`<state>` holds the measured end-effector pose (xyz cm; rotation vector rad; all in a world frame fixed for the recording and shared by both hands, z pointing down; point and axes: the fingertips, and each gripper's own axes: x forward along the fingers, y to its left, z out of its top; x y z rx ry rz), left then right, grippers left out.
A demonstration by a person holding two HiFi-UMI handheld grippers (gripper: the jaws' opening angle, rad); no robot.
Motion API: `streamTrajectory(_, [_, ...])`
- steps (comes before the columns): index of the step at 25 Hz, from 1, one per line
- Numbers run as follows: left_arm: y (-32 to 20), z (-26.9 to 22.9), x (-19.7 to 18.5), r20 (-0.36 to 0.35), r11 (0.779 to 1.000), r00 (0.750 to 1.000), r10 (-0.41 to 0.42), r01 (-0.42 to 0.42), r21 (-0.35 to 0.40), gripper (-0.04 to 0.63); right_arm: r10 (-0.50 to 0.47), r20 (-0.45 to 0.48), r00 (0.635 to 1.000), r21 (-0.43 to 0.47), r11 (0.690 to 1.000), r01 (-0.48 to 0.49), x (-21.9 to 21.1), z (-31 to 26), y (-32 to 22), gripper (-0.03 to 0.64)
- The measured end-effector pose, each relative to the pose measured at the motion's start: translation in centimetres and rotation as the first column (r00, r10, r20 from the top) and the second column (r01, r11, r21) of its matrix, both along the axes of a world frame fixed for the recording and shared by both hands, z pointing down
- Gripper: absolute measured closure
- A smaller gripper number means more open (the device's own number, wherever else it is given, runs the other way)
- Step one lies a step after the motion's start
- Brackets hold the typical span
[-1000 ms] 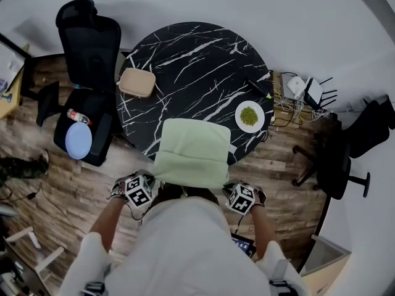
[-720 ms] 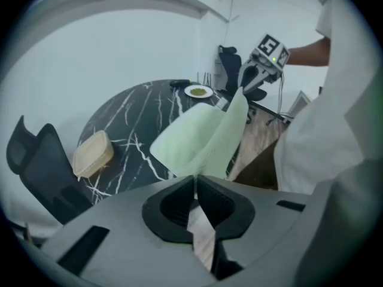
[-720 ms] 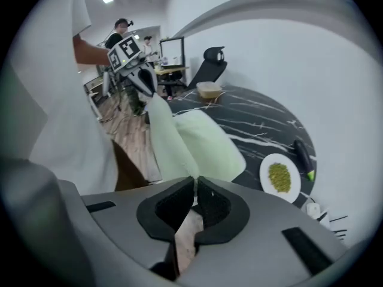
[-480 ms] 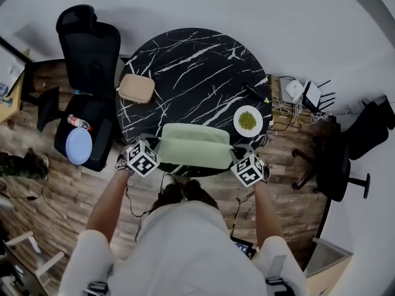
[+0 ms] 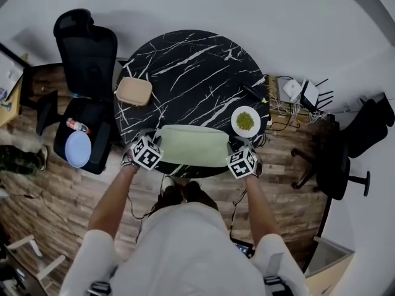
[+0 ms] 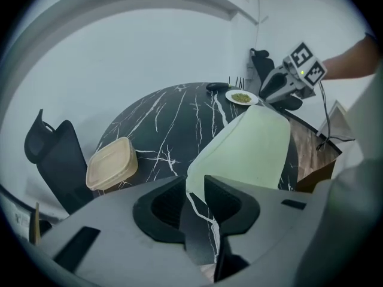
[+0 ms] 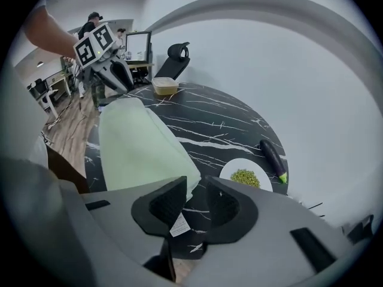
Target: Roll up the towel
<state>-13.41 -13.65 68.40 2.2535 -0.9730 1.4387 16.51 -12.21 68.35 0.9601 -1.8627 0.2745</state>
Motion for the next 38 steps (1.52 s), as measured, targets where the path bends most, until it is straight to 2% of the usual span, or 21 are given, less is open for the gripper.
streamTrajectory(3, [0.1,-2.2,-0.2,-0.079,0.996,0.996,-0.052,0.057,0.069,0.523,0.038,0.039,0.998,0.056,0.998,-0.04,0.2,-1.7,0.9,0.556])
streamTrajectory(4, [0.2,-3.5,-0.2,-0.125,0.991,0.989,-0.074,0.087,0.098,0.561,0.05,0.077,0.996,0.086,0.995,-0.056,-0.1,-2.8,1.2,0.566])
streamTrajectory(6, [0.5,-6.5,0.3,-0.24,0.979,0.965,-0.109,0.146,0.143,0.588,0.061,0.179,0.982,0.153,0.984,-0.089,-1.2,-5.7,1.5,0.577])
streamTrajectory(8, [0.4,-9.9,1.1,-0.353,0.96,0.927,-0.125,0.202,0.192,0.591,0.071,0.298,0.952,0.224,0.964,-0.142,-2.6,-9.3,1.5,0.586])
streamTrajectory(11, [-0.1,-16.6,2.4,-0.512,0.91,0.852,-0.111,0.294,0.291,0.592,0.031,0.468,0.883,0.342,0.915,-0.213,-4.9,-16.3,0.8,0.612])
streamTrajectory(14, [-0.1,-24.2,3.0,-0.635,0.854,0.771,-0.043,0.358,0.378,0.592,-0.091,0.541,0.836,0.468,0.858,-0.21,-7.0,-24.2,0.0,0.617])
streamTrajectory(16, [0.4,-28.0,3.1,-0.674,0.832,0.738,0.016,0.364,0.418,0.592,-0.17,0.563,0.809,0.54,0.817,-0.204,-8.2,-29.0,-0.1,0.621])
streamTrajectory(18, [1.4,-30.1,3.0,-0.679,0.824,0.733,0.041,0.36,0.438,0.592,-0.231,0.585,0.778,0.579,0.79,-0.201,-9.2,-32.6,0.4,0.621])
streamTrajectory(21, [1.8,-31.2,2.0,-0.657,0.798,0.754,0.003,0.394,0.456,0.592,-0.29,0.622,0.728,0.597,0.777,-0.201,-10.2,-35.9,1.3,0.623])
streamTrajectory(22, [1.8,-31.6,1.7,-0.658,0.789,0.753,0.002,0.403,0.464,0.592,-0.299,0.627,0.72,0.6,0.775,-0.2,-10.4,-36.5,1.5,0.623])
streamTrajectory(28, [4.3,-34.5,0.8,-0.69,0.761,0.721,0.06,0.414,0.499,0.591,-0.35,0.587,0.73,0.64,0.753,-0.154,-11.5,-38.4,2.3,0.623])
streamTrajectory(38, [6.3,-35.6,2.9,-0.693,0.782,0.709,0.133,0.354,0.512,0.592,-0.319,0.606,0.729,0.622,0.761,-0.185,-11.2,-37.6,3.7,0.623])
